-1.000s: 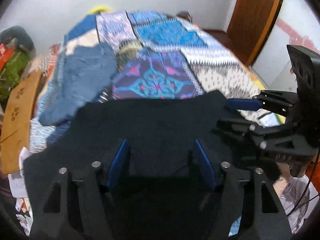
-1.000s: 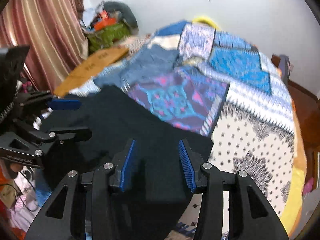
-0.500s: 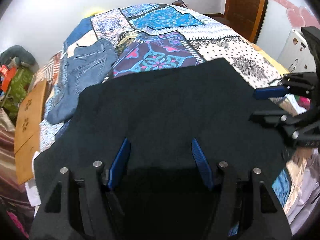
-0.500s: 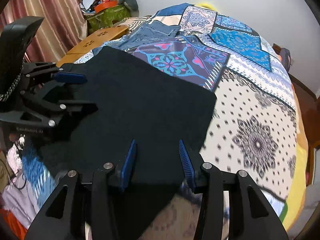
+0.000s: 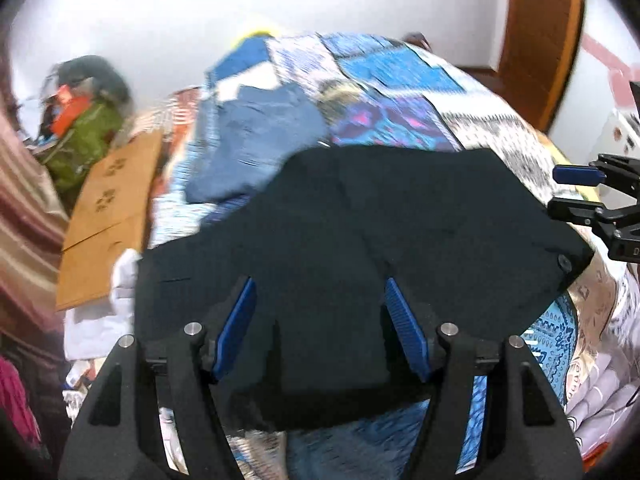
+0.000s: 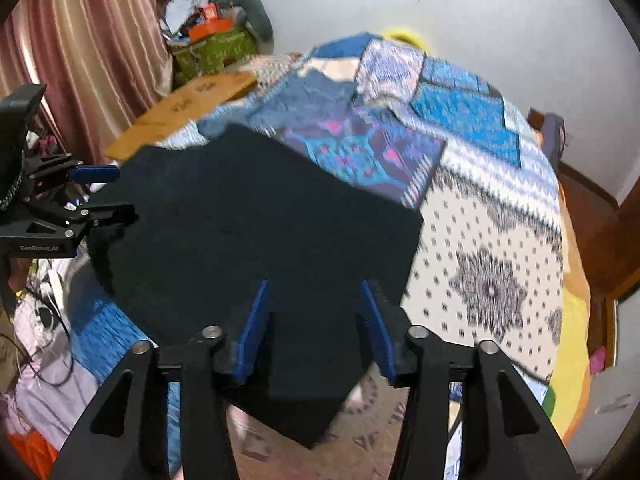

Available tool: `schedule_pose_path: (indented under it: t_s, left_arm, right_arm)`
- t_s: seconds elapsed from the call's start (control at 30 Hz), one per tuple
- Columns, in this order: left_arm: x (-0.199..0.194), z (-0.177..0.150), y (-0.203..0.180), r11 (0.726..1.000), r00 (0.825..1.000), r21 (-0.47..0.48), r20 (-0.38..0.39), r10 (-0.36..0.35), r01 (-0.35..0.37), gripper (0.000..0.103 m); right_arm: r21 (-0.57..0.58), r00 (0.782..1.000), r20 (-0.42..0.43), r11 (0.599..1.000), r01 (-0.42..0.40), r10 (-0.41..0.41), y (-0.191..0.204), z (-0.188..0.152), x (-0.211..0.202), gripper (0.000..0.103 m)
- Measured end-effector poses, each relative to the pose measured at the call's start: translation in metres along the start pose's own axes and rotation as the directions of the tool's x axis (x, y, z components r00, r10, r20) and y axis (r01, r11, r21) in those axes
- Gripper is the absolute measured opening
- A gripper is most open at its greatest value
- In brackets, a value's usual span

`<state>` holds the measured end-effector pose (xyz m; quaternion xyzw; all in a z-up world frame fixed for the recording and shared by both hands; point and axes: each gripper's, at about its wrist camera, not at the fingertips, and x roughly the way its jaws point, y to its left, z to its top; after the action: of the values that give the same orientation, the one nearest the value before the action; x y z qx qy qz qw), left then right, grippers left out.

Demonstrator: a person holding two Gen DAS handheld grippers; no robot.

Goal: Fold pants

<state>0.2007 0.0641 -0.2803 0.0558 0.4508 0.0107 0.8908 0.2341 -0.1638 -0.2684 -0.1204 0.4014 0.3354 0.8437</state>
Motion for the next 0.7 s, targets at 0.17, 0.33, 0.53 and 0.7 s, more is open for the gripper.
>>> schedule_pose_path:
  t_s: [0.17,0.33,0.53,0.7]
  left_arm:
    - [-0.03,-0.008,0.047,0.993,0.996,-0.1,0.053,0.066,-0.06,0.067]
    - [-0.046,-0.023,0.097,0.977,0.99,-0.18,0.053,0.128,-0.117,0.067]
    - [-0.039,-0.051,0.146,0.948,0.99,-0.29,-0.002,0.139,-0.134,0.067]
    - [-0.012,-0.084,0.173,0.909,0.997,-0.414,-0.068,0.022,-0.048,0.07]
  right_arm:
    - [-0.02,0.997,0.08,1.0,-0.017,0.018,0.02,0.023,-0.011,0.052]
    - [-0.029,0.992,0.118,0.998,-0.047,0.05,0.041,0.046,-0.005,0.053]
    - [-0.048,0.989,0.118,0.996,-0.079,0.084,0.064,0.061,0.013,0.053]
    - [-0.074,0.992,0.077,0.993,-0.094,0.1,0.084,0.065,0.036,0.053]
